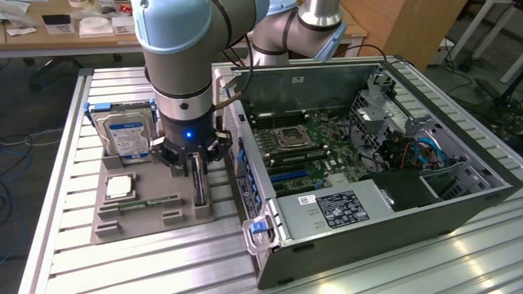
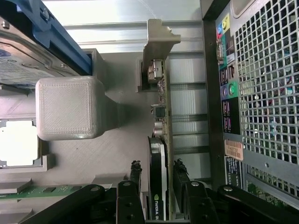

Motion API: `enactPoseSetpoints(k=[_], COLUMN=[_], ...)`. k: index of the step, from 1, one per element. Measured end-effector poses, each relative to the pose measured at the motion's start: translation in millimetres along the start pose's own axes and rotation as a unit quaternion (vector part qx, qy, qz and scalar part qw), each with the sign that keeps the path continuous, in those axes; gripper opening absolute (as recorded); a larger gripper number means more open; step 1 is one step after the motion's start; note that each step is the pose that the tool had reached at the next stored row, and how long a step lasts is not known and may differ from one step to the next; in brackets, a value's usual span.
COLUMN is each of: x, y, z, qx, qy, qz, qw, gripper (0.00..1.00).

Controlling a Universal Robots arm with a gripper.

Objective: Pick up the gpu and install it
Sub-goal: 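Pick up the gpu and move the gpu toward the slot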

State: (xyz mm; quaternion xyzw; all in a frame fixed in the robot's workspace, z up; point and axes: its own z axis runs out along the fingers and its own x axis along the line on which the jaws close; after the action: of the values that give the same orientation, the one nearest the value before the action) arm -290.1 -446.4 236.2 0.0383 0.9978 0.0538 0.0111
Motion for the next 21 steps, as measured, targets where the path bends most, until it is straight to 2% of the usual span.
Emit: enactPoseSetpoints(k=[21], x=[-1.0], y=[-0.5], z=[7.0], qx=[0.0], qy=[0.0], qz=[0.0], qw=[1.0], gripper=[0.42])
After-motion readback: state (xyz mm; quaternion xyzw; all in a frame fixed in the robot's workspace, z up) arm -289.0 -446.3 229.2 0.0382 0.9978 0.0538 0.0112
